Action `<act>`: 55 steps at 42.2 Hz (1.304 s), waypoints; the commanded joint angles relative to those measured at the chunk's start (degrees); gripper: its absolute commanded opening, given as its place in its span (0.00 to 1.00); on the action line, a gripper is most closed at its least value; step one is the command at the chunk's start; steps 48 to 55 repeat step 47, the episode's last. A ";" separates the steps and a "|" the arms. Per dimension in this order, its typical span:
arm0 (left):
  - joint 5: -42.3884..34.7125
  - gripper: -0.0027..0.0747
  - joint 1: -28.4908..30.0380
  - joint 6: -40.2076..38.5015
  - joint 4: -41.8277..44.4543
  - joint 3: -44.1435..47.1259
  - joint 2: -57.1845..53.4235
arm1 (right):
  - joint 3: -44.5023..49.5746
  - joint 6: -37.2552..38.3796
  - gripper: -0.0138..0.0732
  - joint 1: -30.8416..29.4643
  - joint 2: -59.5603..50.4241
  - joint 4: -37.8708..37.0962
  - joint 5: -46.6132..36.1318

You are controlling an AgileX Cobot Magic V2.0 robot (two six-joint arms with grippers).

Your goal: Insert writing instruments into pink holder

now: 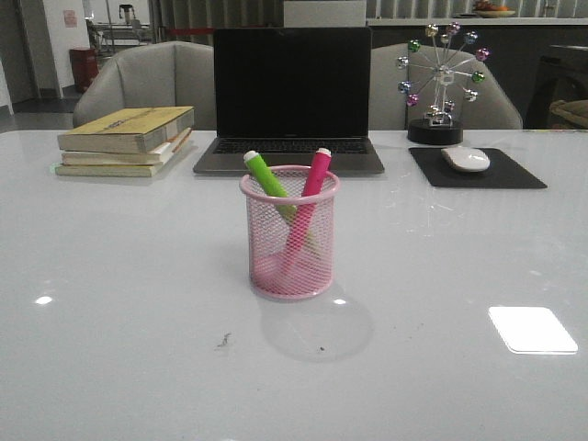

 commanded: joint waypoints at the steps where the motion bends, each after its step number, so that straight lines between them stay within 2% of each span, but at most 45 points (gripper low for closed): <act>1: -5.23 0.15 -0.32 -0.18 -0.24 0.18 -1.12 | -0.25 -0.39 0.22 -0.16 -1.17 1.67 -8.72; 14: -5.23 0.15 -0.32 -0.18 -0.24 0.18 -1.12 | -0.25 -0.39 0.22 2.87 -1.17 0.32 -10.89; 55: -5.23 0.15 -0.32 -0.18 -0.24 0.18 -1.12 | -0.25 -0.39 0.22 2.87 -1.17 0.32 -10.89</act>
